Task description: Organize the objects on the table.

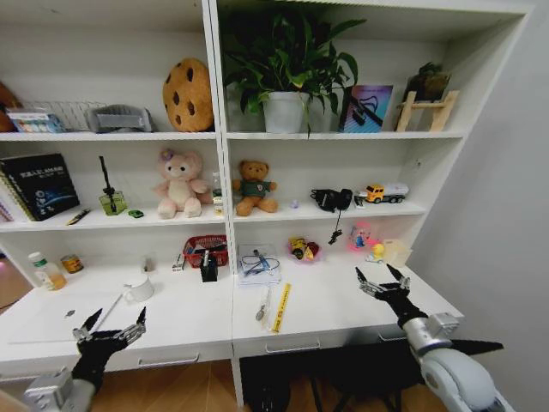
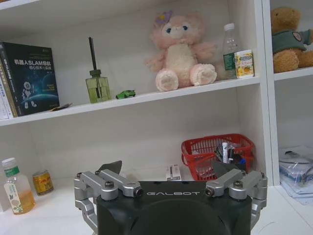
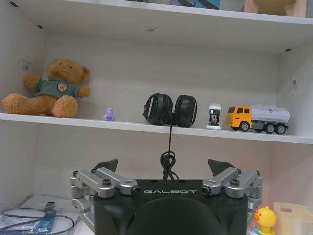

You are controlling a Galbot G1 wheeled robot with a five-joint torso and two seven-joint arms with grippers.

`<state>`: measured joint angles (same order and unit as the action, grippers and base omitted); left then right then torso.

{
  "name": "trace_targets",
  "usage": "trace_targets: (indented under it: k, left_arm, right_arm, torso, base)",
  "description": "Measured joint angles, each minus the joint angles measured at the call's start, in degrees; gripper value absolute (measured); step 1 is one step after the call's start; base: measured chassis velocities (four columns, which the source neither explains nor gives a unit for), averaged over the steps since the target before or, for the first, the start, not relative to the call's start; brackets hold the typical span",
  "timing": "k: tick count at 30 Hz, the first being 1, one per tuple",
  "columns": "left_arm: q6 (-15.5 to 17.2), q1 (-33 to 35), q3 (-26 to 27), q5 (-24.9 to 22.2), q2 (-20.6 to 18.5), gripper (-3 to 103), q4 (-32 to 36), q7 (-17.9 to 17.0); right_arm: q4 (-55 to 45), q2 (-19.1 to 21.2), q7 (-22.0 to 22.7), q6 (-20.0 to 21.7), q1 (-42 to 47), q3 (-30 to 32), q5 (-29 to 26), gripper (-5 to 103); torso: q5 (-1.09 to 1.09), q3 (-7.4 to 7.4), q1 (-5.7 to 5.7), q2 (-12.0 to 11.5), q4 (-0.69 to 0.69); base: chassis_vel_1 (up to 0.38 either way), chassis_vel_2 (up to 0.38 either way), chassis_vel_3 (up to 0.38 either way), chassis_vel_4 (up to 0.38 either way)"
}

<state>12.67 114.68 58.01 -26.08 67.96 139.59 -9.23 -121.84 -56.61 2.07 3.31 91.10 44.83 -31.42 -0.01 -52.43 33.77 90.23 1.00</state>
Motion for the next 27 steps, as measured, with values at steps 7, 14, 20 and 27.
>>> trace_targets:
  k: [7, 14, 20, 27]
  left_arm:
    - [0.0, 0.0, 0.0, 0.0, 0.0, 100, 0.0, 0.0]
    - [0.0, -0.1, 0.0, 0.1, 0.1, 100, 0.0, 0.0]
    - [-0.1, -0.1, 0.0, 0.1, 0.1, 100, 0.0, 0.0]
    - [-0.2, -0.1, 0.0, 0.2, 0.1, 100, -0.1, 0.0]
  right_arm:
    - [-0.1, 0.0, 0.1, 0.3, 0.0, 0.0, 0.2, 100]
    - [-0.1, 0.0, 0.1, 0.3, 0.0, 0.1, 0.2, 100]
    - [-0.1, 0.0, 0.1, 0.3, 0.0, 0.1, 0.2, 100]
    - [-0.1, 0.0, 0.1, 0.3, 0.0, 0.1, 0.2, 100]
  torso:
    - [0.00, 0.00, 0.00, 0.0, 0.00]
    - [0.00, 0.00, 0.00, 0.0, 0.00]
    - [0.00, 0.00, 0.00, 0.0, 0.00]
    - [0.00, 0.00, 0.00, 0.0, 0.01]
  base:
    - [0.000, 0.000, 0.000, 0.000]
    - [0.000, 0.000, 0.000, 0.000]
    - [0.000, 0.000, 0.000, 0.000]
    - [0.000, 0.000, 0.000, 0.000]
